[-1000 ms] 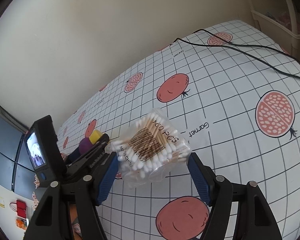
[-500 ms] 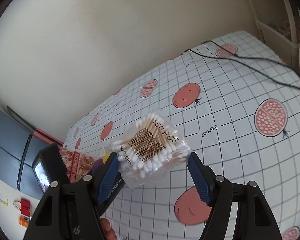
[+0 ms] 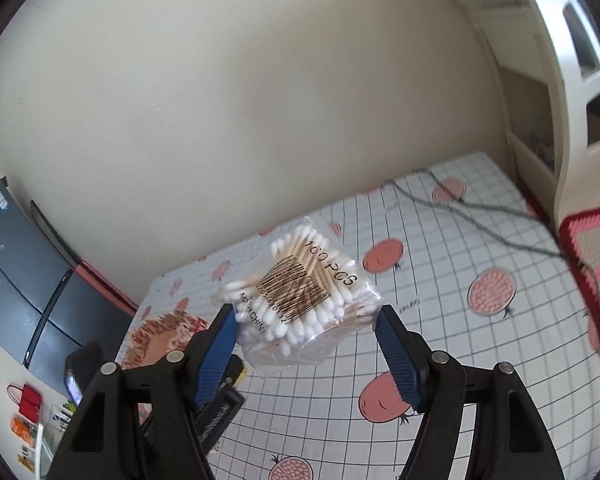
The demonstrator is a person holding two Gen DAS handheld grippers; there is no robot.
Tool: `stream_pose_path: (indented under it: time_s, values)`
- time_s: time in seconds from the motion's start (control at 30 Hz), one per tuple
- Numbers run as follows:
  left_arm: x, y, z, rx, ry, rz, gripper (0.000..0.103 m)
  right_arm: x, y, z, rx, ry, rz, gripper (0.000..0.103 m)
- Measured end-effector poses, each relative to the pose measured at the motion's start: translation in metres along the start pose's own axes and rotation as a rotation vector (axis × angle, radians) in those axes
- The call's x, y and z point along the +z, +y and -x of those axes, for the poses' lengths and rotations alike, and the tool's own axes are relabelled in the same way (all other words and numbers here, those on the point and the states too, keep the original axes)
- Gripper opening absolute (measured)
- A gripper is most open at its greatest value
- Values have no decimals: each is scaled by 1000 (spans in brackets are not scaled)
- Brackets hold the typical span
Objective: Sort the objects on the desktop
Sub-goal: 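Carry the toys and swab bag over the gift box with both tools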
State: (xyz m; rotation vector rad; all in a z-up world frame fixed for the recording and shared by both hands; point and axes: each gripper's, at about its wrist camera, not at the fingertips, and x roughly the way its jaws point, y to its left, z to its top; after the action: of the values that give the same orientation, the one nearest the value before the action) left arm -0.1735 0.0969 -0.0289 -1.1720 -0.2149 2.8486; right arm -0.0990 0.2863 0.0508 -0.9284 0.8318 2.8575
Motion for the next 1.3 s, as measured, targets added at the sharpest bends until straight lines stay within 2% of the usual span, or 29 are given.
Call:
stream_pose_path:
  time_s: [0.33,0.7,1.03,1.3]
  values:
    - [28,3,83,-87,-231,-14,73,16,35,50,61,-148,53,73]
    - [45,36,118,-102,-349,40,73,14,65,66,135,-220,82,73]
    - [55,89,103,-47,-317,153,73,-6,103,29,162,-119,135,73]
    - [53,170,96,58,-294,371,73,-36,141,-12,221,-6,174,73]
